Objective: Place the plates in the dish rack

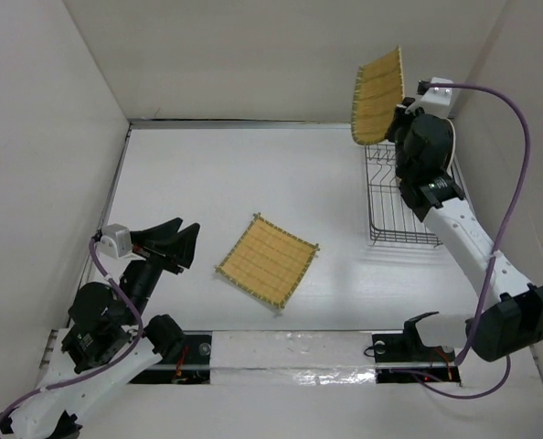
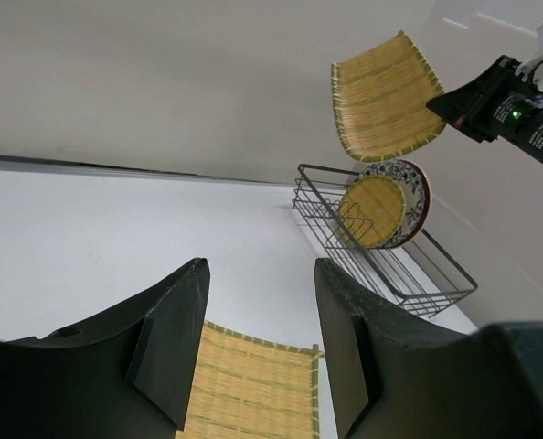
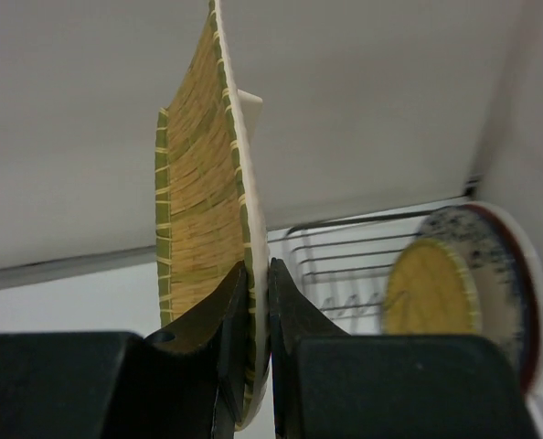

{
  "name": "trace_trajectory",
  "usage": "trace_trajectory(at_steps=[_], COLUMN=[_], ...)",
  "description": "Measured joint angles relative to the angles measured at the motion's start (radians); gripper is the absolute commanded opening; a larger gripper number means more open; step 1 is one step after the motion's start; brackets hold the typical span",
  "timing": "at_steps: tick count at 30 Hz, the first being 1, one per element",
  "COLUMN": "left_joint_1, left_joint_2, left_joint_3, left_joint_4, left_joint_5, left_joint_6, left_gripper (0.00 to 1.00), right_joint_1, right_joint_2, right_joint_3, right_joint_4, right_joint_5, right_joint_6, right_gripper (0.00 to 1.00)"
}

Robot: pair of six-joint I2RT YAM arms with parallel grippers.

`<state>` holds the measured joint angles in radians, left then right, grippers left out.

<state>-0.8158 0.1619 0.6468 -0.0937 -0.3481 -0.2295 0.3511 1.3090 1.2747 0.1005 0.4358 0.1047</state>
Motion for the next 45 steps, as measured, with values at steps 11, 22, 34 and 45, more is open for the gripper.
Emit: trace_trajectory(at_steps=[11, 22, 34, 45], left_joint_1=[0.0, 0.0, 0.0, 0.0], left_joint_2=[-0.06, -0.093, -0.095, -0.095], left_joint_3=[0.0, 0.0, 0.0, 0.0], left_joint_4=[0.0, 0.0, 0.0, 0.0], left_joint_5=[0.057, 0.061, 0.059, 0.057], left_joint_6=[-0.002, -0.005, -0.005, -0.005], left_gripper=[0.47, 0.47, 0.47, 0.47], right_joint_1=[-0.144, -0.22, -0.239, -0.242], right_joint_2=[0.118, 0.187, 0.281, 0.321], right_joint_3=[-0.039, -0.08, -0.081, -0.095], right_joint_4=[0.085, 0.079, 0.126, 0.115], right_joint_5=[0.12, 0.135, 0.176, 0.177], right_joint_6=[-0.397, -0.533, -0.576, -0.571], right_gripper=[0.0, 0.0, 0.0, 0.0])
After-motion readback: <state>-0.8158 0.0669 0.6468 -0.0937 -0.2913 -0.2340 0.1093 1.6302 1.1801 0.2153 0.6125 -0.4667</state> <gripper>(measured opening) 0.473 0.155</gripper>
